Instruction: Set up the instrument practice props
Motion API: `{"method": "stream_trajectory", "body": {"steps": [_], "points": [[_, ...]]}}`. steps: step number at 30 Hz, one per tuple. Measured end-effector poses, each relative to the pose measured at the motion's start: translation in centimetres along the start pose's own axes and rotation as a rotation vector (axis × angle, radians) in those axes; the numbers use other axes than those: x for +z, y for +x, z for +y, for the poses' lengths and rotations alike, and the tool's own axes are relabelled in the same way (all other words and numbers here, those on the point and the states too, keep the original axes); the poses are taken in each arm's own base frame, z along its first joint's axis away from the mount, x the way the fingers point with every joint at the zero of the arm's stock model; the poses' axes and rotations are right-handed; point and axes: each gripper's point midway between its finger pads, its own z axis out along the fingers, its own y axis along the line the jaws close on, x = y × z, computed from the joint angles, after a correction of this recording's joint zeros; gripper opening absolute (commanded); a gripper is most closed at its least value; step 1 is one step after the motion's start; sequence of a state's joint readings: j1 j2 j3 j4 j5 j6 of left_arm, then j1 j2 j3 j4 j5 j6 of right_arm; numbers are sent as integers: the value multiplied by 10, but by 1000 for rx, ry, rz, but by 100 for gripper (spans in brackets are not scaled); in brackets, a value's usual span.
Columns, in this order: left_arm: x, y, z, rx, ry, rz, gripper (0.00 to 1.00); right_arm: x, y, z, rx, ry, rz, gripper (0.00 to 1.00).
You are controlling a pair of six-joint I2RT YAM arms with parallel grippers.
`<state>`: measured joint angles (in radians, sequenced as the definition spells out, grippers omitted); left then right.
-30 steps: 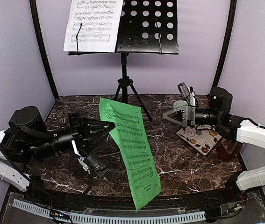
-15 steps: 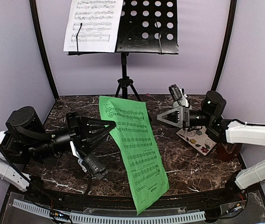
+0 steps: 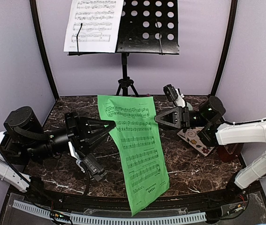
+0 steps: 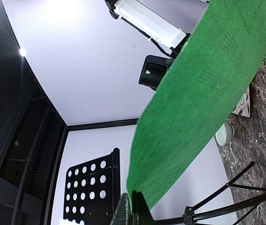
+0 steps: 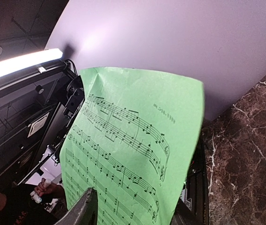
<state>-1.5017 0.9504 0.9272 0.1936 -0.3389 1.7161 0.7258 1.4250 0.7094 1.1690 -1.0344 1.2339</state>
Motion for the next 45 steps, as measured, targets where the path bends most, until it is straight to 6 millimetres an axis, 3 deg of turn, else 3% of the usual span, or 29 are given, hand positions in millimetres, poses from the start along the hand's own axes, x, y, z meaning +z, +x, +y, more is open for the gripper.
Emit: {"method": "stream_trajectory", "body": {"steps": [5,8,9,13,16,20,26,30,36,39,42,45], "points": [[-1,1,1,-1,-3,3,0,0,0,12,-39,-7,6,28],[-1,1,1,-1,-2,3,0,3,0,18,-69,6,16,3],[-1,1,1,-1,-2,3,0,4,-2,20,-76,12,19,0],[-1,3,-2,-6,4,18,30,7,-11,18,-120,81,15,0],[-3,9,-16,-24,31,44,53,4,-17,15,-158,151,3,0],[-8,28,-51,-96,104,112,66,0,-23,12,-207,242,3,0],[-18,72,-87,-424,252,269,69,-3,-52,16,-366,424,42,0],[-15,82,-86,-679,337,304,69,-8,-56,11,-461,547,103,0],[-12,68,-103,-1005,541,267,70,-8,-24,-15,-537,695,298,0],[-15,76,-90,-1135,549,253,73,-5,-6,-24,-565,736,391,0],[-17,75,-64,-1226,525,197,74,-5,6,-30,-586,760,457,0],[-17,71,-59,-1257,533,173,79,-3,13,-31,-608,768,495,0]]}}
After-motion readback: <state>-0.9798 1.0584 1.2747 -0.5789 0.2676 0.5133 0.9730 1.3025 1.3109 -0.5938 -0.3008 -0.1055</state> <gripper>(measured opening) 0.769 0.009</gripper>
